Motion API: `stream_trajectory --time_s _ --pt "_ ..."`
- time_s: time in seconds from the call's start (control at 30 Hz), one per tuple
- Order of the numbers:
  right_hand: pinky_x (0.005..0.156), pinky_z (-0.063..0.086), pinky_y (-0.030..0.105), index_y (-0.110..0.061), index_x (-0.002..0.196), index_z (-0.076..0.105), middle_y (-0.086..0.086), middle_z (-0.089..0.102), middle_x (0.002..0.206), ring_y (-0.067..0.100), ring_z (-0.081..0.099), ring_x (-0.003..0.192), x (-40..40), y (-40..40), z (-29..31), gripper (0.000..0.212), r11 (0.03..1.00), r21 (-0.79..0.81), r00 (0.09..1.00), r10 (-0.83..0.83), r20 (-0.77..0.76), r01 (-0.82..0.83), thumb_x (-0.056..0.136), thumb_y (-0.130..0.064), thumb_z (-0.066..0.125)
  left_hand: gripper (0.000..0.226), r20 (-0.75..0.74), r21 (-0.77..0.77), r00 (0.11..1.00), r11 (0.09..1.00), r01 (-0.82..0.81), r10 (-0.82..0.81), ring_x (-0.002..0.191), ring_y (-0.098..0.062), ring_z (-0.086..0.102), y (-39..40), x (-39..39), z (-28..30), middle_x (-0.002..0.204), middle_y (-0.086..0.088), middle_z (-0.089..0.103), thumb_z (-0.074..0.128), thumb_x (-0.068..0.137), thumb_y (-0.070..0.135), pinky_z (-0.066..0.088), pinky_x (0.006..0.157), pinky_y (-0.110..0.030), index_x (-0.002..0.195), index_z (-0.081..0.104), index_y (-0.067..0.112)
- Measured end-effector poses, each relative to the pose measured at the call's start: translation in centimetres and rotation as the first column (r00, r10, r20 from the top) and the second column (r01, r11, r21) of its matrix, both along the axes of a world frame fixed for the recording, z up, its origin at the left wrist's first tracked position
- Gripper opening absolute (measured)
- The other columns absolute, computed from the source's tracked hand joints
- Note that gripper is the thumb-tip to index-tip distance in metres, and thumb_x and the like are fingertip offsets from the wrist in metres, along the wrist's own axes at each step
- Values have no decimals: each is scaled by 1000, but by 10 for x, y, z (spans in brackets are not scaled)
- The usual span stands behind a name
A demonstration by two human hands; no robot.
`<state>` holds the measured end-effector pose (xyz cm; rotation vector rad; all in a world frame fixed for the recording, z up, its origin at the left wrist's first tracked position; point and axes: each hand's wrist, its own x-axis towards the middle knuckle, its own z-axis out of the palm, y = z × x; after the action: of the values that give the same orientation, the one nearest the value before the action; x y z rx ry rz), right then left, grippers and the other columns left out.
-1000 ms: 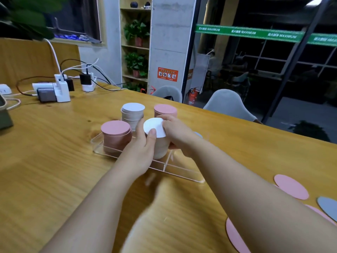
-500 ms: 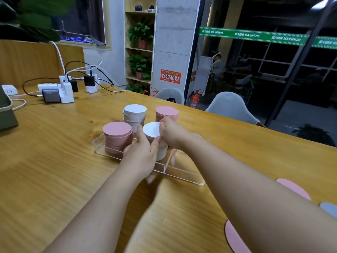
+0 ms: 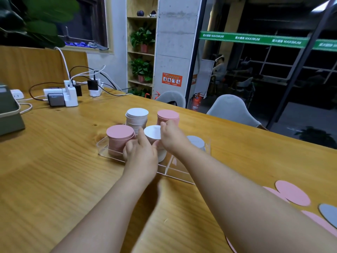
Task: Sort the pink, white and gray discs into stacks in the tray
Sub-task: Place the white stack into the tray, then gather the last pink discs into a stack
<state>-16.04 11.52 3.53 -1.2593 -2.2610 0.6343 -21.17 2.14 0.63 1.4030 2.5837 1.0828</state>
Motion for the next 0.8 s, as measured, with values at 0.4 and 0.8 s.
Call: stream_trajectory --time_s 0.4,0.8 --pt "97 42 35 -13 126 44 -4 48 120 13 49 110 115 -66 -12 30 954 269 885 7 -465 134 96 -18 44 77 25 374 986 917 143 -164 142 -24 6 -18 29 -4 153 -13 15 30 83 48 1 114 -38 148 11 10" --pt "89 25 2 -27 120 44 -18 47 112 -12 40 104 295 -129 -36 29 895 434 992 -64 -105 103 91 -29 47 82 -74 -51 650 653 755 -757 139 -1 -4 -62 124 -26 153 11 -1 23 83 67 1 116 -27 147 -4 25"
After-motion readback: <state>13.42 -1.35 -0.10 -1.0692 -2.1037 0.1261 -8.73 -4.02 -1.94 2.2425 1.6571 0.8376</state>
